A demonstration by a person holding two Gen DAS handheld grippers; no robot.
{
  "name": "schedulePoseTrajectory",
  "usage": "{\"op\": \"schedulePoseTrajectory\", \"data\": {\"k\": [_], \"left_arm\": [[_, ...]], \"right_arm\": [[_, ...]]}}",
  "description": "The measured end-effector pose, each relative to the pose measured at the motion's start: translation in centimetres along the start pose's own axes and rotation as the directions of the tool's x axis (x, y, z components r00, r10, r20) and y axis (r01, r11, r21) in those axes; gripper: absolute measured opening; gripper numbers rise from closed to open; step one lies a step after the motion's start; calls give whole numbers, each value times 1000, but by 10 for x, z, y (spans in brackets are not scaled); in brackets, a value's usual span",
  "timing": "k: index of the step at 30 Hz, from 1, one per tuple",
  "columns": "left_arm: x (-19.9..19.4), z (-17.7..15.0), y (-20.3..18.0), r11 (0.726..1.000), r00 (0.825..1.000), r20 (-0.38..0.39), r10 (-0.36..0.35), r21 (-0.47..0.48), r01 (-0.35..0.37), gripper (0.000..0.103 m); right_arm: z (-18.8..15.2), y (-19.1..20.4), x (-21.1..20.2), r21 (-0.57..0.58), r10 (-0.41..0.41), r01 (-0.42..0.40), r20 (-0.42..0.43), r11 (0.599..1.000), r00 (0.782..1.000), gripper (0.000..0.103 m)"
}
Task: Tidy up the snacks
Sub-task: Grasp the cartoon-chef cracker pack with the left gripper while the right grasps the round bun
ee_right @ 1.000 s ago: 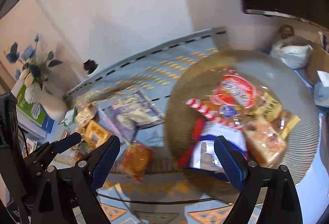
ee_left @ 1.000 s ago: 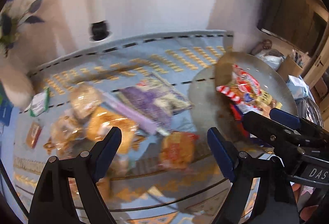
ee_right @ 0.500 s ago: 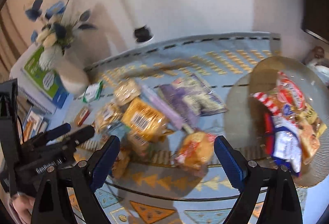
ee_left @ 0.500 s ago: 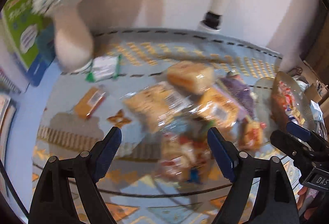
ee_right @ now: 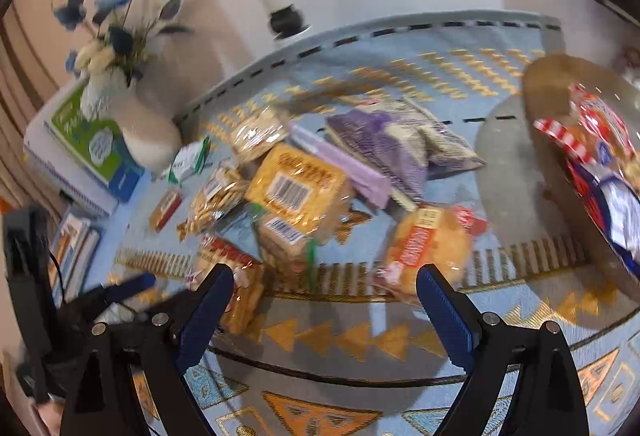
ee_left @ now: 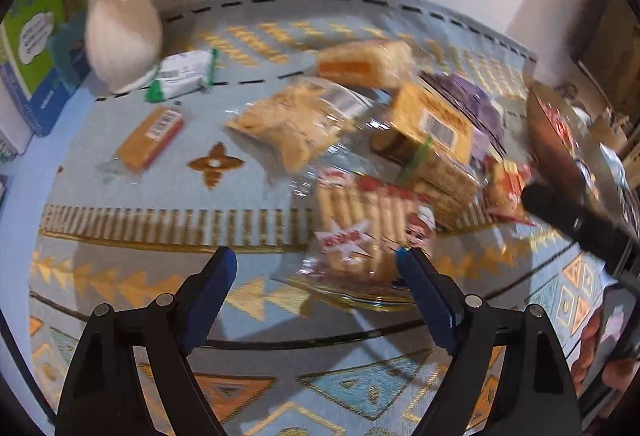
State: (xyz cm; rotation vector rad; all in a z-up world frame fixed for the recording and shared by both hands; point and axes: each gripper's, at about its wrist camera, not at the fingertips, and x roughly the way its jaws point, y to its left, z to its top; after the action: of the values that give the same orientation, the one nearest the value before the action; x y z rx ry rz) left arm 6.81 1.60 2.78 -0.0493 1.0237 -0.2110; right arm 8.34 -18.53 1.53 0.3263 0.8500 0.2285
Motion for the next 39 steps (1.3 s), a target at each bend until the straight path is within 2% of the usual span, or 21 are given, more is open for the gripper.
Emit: {"op": "schedulePoseTrajectory", "data": {"k": [3, 5, 6, 10, 13, 15, 17, 23, 33, 35, 36, 38, 39], "left_arm": [[6, 0, -13, 1000, 1000, 8, -23, 12, 23, 84], [10, -1, -20, 999, 999, 2, -40, 16, 40, 86], [12, -2, -23, 999, 999, 7, -31, 22, 31, 90], [24, -2, -30, 998, 1000, -7, 11, 58, -11, 92], [30, -4, -36, 993, 998, 13, 55, 101, -56, 95], [34, -6, -42, 988, 996, 33, 79, 132, -83, 103], [35, -8, -42, 988, 995, 67, 80, 130, -89, 103], [35, -6, -41, 989, 994, 70, 82, 121, -90, 103], [35, -6, -41, 988, 994, 70, 84, 120, -92, 103], [35, -6, -41, 988, 994, 70, 84, 120, -92, 103], [34, -6, -41, 988, 994, 70, 84, 120, -92, 103], [34, -6, -41, 989, 994, 71, 83, 118, -91, 103], [33, -6, -40, 989, 994, 75, 84, 113, -92, 95]], "right_arm": [[-1, -16, -1, 40, -43, 42, 27, 998, 999, 91], [0, -26, 7, 62, -67, 67, -7, 996, 998, 91], [0, -31, 12, 72, -80, 81, -22, 994, 997, 91], [1, -47, 31, 91, -144, 149, -51, 985, 988, 92], [3, -46, 36, 50, -194, 195, -27, 980, 981, 92], [3, -44, 42, 19, -223, 223, -9, 975, 975, 95], [1, -43, 45, -11, -226, 226, 17, 974, 974, 103], [2, -39, 52, -49, -267, 267, 5, 962, 964, 103], [-1, -39, 48, -37, -249, 249, 14, 968, 969, 103], [-2, -40, 45, -33, -242, 243, 20, 970, 970, 100], [-2, -40, 44, -34, -236, 237, 27, 971, 971, 93], [-4, -38, 40, -43, -203, 205, 44, 978, 978, 74], [-5, -37, 38, -46, -191, 193, 48, 980, 980, 59]]}}
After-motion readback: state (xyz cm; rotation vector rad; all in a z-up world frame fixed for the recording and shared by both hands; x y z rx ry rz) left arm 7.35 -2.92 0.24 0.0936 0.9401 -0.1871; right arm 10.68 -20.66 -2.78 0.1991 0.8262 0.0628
